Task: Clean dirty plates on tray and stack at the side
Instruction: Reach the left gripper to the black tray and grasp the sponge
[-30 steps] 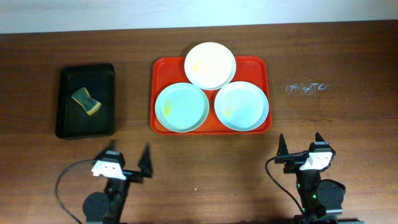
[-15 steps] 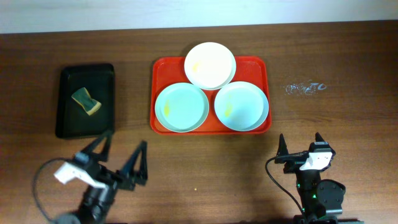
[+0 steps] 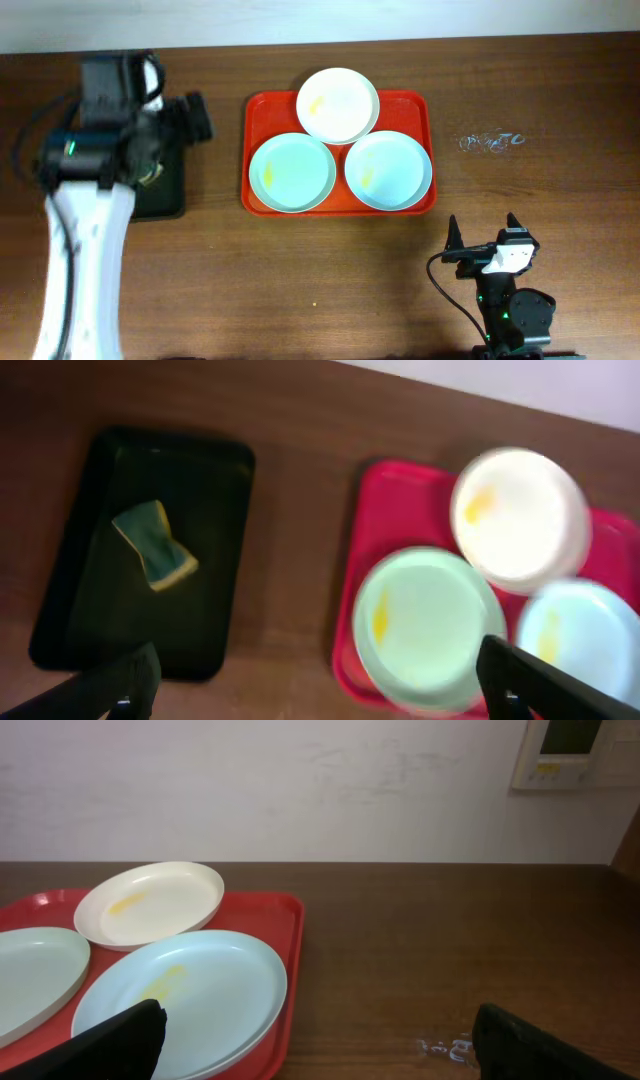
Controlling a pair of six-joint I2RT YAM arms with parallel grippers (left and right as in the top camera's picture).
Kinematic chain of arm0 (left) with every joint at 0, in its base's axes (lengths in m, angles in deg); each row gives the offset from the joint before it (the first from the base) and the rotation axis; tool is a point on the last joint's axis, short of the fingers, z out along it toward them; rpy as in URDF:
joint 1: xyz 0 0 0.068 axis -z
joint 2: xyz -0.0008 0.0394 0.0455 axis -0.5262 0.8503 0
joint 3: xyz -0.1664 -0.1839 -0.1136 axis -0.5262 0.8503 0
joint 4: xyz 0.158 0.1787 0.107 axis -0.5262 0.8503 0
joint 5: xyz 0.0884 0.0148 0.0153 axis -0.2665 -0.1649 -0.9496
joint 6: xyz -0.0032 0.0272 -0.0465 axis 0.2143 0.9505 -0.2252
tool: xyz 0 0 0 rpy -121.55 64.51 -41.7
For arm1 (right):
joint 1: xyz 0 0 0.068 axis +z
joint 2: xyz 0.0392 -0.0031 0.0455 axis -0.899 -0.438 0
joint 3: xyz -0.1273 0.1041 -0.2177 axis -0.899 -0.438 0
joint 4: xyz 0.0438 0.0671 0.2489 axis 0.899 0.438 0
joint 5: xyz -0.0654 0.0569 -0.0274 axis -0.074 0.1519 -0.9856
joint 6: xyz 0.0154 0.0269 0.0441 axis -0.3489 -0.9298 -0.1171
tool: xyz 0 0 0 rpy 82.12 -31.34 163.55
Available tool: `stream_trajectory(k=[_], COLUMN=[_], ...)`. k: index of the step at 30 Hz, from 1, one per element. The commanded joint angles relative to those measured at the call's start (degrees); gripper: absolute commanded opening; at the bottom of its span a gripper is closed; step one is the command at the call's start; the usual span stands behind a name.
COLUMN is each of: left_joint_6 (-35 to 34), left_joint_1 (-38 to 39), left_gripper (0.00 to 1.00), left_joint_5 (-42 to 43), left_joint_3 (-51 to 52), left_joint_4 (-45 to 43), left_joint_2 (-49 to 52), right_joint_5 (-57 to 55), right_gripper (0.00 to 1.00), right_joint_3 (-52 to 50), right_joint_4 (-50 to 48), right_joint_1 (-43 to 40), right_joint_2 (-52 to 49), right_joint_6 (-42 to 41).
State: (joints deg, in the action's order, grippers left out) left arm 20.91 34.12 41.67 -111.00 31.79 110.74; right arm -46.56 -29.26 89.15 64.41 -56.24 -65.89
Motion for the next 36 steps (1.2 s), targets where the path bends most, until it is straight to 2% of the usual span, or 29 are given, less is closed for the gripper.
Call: stream_trajectory(k=[1,2,4,6,10,12,13,16,18,21,30,33,34,35,36], left_joint_6=[-10.1,-13.53,-19.61,-19.91,-19.71,-19.26,-17.88,-14.43,-14.16,-8.04,-8.07,-8.07,-8.07,-8.07,-8.04], left_joint_1=[-5.05,-8.02,-12.83,-15.61,-20.22,-20.55,-20.55,-20.55,-20.55,-20.55,-20.17,-20.17,-20.17,-20.28,-20.59], left_gripper=[0.99,0.99,1.0,0.99,1.0,0.75,0.7,0.77,0.78,0.78,0.69,0.72,0.63,0.43,0.08], left_joint_5=[-10.32,-11.82,-8.61,-6.45,-7.91,-7.87,-7.39,-4.42,-4.11,1.46,1.16,1.14,1.14,1.14,0.61], left_joint_3=[-6.21,-6.36,-6.34,-6.34,-6.34,-6.34,-6.34,-6.34,-6.34,-6.34,-6.27,-6.27,-6.27,-6.27,-6.51], left_joint_4=[-0.02,-0.52,-0.68,-1.33,-3.34,-4.33,-5.29,-8.61,-9.84,-12.76,-14.01,-14.03,-14.03,-14.05,-14.23], left_joint_2=[8.63,11.08,15.28,18.78,27.89,32.63,35.06,41.46,43.56,45.27,46.97,48.59,48.68,48.68,48.65], right_joint_5=[-0.28,-0.28,-0.28,-0.28,-0.26,-0.28,-0.28,-0.28,-0.28,-0.28,-0.28,-0.26,-0.28,-0.28,-0.28], right_gripper=[0.99,0.99,0.99,0.99,0.99,0.99,0.99,0.99,0.99,0.99,0.99,0.99,0.99,0.99,0.99], right_joint_3=[-0.5,-0.5,-0.5,-0.5,-0.5,-0.5,-0.5,-0.5,-0.5,-0.5,-0.5,-0.5,-0.5,-0.5,-0.5], right_joint_4=[0.15,0.15,0.15,0.15,0.15,0.15,0.15,0.15,0.15,0.15,0.15,0.15,0.15,0.15,0.15], right_joint_1=[0.31,0.31,0.31,0.31,0.31,0.31,0.31,0.31,0.31,0.31,0.31,0.31,0.31,0.31,0.31], right_joint_2=[0.48,0.48,0.5,0.5,0.48,0.48,0.5,0.48,0.48,0.48,0.48,0.48,0.48,0.48,0.48], right_joint_6=[-0.48,-0.48,-0.48,-0.48,-0.48,-0.48,-0.48,-0.48,-0.48,-0.48,-0.48,-0.48,-0.48,-0.48,-0.48])
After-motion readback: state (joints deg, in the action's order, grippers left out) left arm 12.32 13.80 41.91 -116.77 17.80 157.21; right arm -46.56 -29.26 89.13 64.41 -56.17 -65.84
